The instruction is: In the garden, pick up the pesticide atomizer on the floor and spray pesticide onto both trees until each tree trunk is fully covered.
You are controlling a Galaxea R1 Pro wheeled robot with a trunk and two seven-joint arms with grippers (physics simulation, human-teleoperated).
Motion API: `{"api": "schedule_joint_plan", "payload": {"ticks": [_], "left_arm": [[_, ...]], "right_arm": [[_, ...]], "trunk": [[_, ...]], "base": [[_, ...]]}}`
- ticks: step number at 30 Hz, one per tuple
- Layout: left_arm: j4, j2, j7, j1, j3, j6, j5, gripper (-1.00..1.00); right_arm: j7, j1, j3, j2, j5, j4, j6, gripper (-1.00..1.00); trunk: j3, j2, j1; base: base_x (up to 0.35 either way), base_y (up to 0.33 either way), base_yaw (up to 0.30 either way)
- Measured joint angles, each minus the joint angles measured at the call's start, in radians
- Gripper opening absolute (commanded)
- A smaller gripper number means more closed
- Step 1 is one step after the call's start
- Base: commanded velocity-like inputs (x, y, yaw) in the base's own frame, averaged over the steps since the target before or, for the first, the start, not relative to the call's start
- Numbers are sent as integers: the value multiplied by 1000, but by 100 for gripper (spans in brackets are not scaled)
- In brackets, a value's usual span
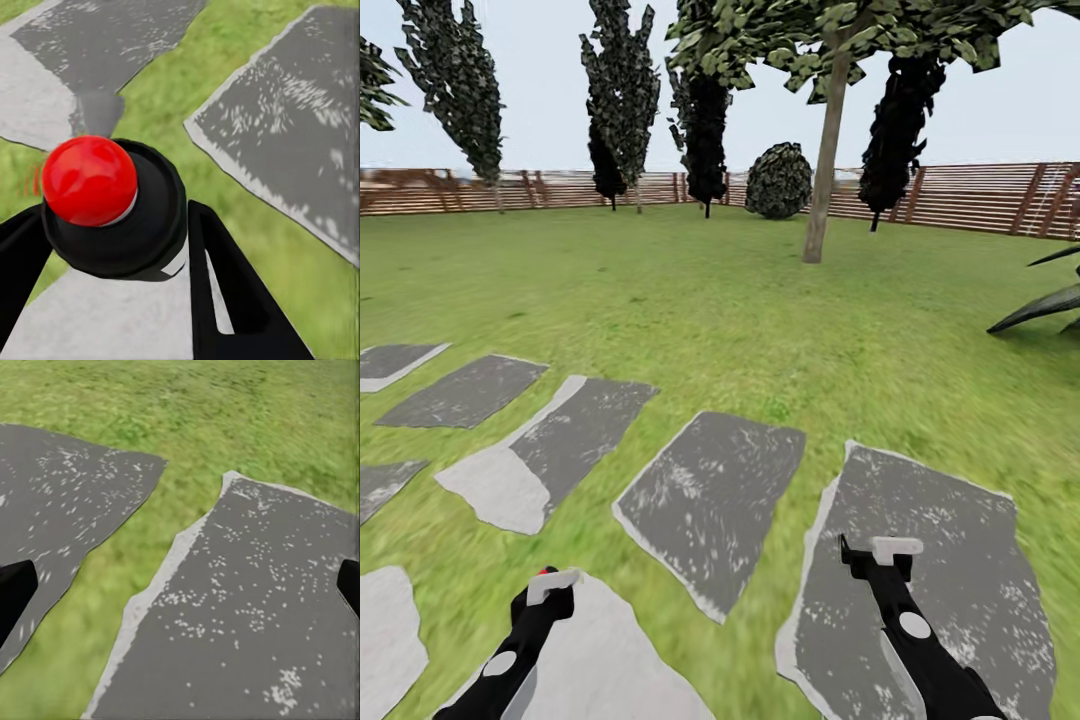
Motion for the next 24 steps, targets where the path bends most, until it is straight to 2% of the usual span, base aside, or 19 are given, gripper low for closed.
{"api": "schedule_joint_plan", "payload": {"ticks": [20,24], "left_arm": [[2,2,0,0,0,-1,4,-100],[2,2,0,0,1,-1,4,-100]], "right_arm": [[0,0,1,0,0,1,0,100],[0,0,1,1,1,1,0,100]], "trunk": [[0,0,0],[0,0,0]], "base": [[337,-13,-298],[338,0,-148]]}}
